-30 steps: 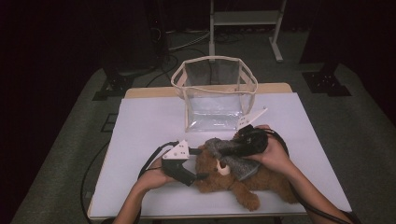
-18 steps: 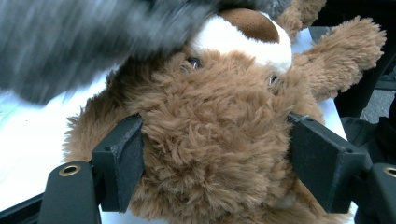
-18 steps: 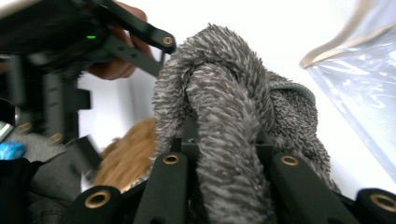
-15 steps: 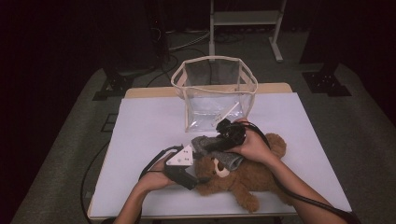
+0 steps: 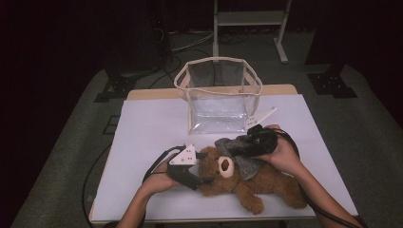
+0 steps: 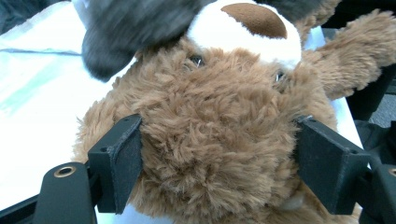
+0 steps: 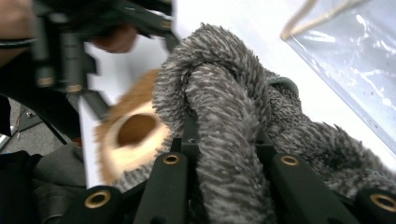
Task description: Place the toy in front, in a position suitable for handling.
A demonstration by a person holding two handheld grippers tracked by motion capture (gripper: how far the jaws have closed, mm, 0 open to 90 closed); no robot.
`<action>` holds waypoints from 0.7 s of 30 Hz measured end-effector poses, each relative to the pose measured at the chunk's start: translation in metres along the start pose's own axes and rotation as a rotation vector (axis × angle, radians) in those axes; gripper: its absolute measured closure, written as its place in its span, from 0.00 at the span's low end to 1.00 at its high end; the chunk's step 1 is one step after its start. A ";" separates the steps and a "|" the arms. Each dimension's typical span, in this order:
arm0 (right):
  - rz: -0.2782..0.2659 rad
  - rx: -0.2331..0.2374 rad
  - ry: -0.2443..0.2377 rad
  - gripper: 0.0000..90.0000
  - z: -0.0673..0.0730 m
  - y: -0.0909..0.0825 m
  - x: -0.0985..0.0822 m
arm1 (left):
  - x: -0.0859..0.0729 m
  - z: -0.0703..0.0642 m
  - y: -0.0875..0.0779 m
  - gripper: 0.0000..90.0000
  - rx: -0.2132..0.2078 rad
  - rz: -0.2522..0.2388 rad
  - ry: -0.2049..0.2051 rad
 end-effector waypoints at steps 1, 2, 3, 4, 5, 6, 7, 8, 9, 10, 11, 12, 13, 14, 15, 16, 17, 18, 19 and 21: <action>-0.010 -0.002 -0.012 0.83 0.004 -0.003 -0.001 | 0.000 0.003 0.000 0.22 0.021 -0.007 -0.013; -0.024 0.006 -0.023 0.82 0.011 -0.007 -0.002 | 0.001 0.004 0.000 0.22 0.028 -0.013 -0.026; -0.030 0.012 -0.034 0.82 0.016 -0.009 -0.002 | 0.001 0.004 0.000 0.22 0.028 -0.013 -0.026; -0.030 0.003 -0.050 0.82 0.023 -0.012 -0.004 | 0.001 0.010 -0.002 0.22 0.048 -0.026 -0.063; -0.026 -0.005 -0.056 0.82 0.027 -0.013 -0.006 | 0.002 0.013 -0.003 0.22 0.064 -0.034 -0.078; -0.024 -0.008 -0.071 0.82 0.033 -0.013 -0.008 | 0.002 0.014 -0.004 0.22 0.070 -0.036 -0.081; -0.024 -0.008 -0.076 0.82 0.037 -0.013 -0.008 | 0.003 0.016 -0.004 0.23 0.077 -0.039 -0.088; -0.019 -0.018 -0.086 0.82 0.040 -0.012 -0.010 | 0.003 0.016 -0.004 0.23 0.073 -0.038 -0.090; -0.016 -0.027 -0.087 0.82 0.041 -0.011 -0.010 | 0.003 0.015 -0.004 0.23 0.071 -0.037 -0.087; -0.012 -0.033 -0.091 0.82 0.040 -0.009 -0.011 | 0.003 0.015 -0.005 0.23 0.071 -0.039 -0.086; -0.005 -0.035 -0.089 0.82 0.038 -0.006 -0.012 | 0.003 0.015 -0.007 0.23 0.068 -0.036 -0.087; -0.005 -0.035 -0.089 0.82 0.038 -0.006 -0.012 | 0.003 0.015 -0.007 0.22 0.068 -0.036 -0.087; 0.010 -0.051 -0.086 0.82 0.030 0.001 -0.014 | 0.002 0.015 -0.008 0.22 0.070 -0.035 -0.086; 0.012 -0.056 -0.080 0.83 0.026 0.004 -0.014 | 0.002 0.015 -0.010 0.22 0.067 -0.041 -0.090; 0.003 -0.062 -0.069 0.83 0.020 0.005 -0.014 | 0.001 0.016 -0.012 0.22 0.063 -0.044 -0.096; -0.003 -0.063 -0.051 0.83 0.015 0.006 -0.014 | -0.002 0.016 -0.014 0.22 0.061 -0.041 -0.100; -0.008 -0.065 -0.039 0.83 0.009 0.005 -0.014 | -0.003 0.018 -0.015 0.22 0.064 -0.036 -0.096; -0.012 -0.064 -0.037 0.82 0.007 0.005 -0.014 | -0.005 0.019 -0.017 0.22 0.067 -0.038 -0.105; -0.013 -0.063 -0.032 0.82 0.006 0.005 -0.013 | -0.006 0.021 -0.018 0.22 0.069 -0.037 -0.108; -0.010 -0.076 -0.034 0.82 0.010 0.004 -0.009 | -0.008 0.025 -0.024 0.22 0.090 -0.032 -0.109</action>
Point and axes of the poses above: each handheld gripper's, and its own axes: y roughly forward along the jaws, x roughly out of its top, z roughly to its left, the point moved 8 cm from there along y, roughly forward along the jaws, and after that the axes turned 9 degrees about z, right-handed, at the moved point
